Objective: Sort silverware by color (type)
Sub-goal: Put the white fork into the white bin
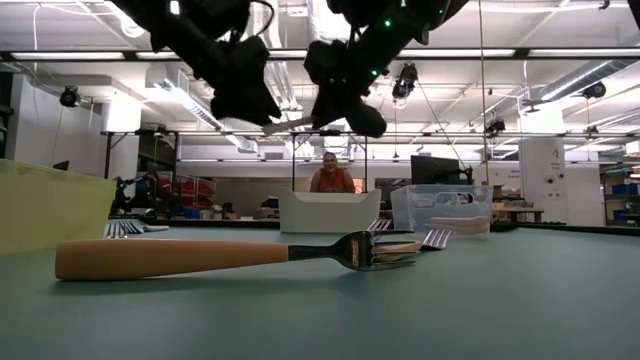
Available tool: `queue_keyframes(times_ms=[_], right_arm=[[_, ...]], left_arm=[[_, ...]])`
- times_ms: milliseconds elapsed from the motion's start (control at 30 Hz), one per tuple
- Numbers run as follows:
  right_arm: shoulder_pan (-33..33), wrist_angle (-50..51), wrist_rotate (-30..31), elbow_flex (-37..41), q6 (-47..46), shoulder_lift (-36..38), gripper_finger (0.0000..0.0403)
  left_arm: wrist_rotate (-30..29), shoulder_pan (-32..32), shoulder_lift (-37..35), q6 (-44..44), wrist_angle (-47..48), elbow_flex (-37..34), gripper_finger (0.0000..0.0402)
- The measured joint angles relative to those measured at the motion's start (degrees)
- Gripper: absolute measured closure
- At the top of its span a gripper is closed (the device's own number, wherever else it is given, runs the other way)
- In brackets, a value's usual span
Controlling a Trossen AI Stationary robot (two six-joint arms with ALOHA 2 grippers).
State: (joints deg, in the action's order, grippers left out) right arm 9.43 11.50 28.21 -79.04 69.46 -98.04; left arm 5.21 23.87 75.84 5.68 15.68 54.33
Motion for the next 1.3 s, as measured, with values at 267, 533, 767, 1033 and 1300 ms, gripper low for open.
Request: queue_keyframes(times_ms=[267, 533, 767, 1033, 1300], right_arm=[[10.39, 5.22, -13.91, -5.93, -16.89, -0.71, 0.0374], [19.00, 16.48, -27.27, -18.77, -31.74, -10.61, 0.0374], [22.60, 35.79, -29.32, -34.02, -35.46, -21.50, 0.0374], [23.76, 44.19, -32.01, -40.98, -38.02, -24.50, 0.0374], [23.95, 40.33, -36.09, -39.14, -39.61, -26.80, 0.0374]], left_arm=[[-7.87, 2.15, -8.99, -8.64, -0.81, 0.00, 0.0207], [-7.86, 2.50, -14.58, -16.92, -10.09, -0.50, 0.0206], [-7.84, 3.91, -14.76, -21.50, -11.47, -0.60, 0.0206], [-7.85, 8.16, -14.76, -22.15, -11.69, -1.26, 0.0206], [-7.82, 10.21, -14.71, -22.15, -11.87, -1.36, 0.0206]])
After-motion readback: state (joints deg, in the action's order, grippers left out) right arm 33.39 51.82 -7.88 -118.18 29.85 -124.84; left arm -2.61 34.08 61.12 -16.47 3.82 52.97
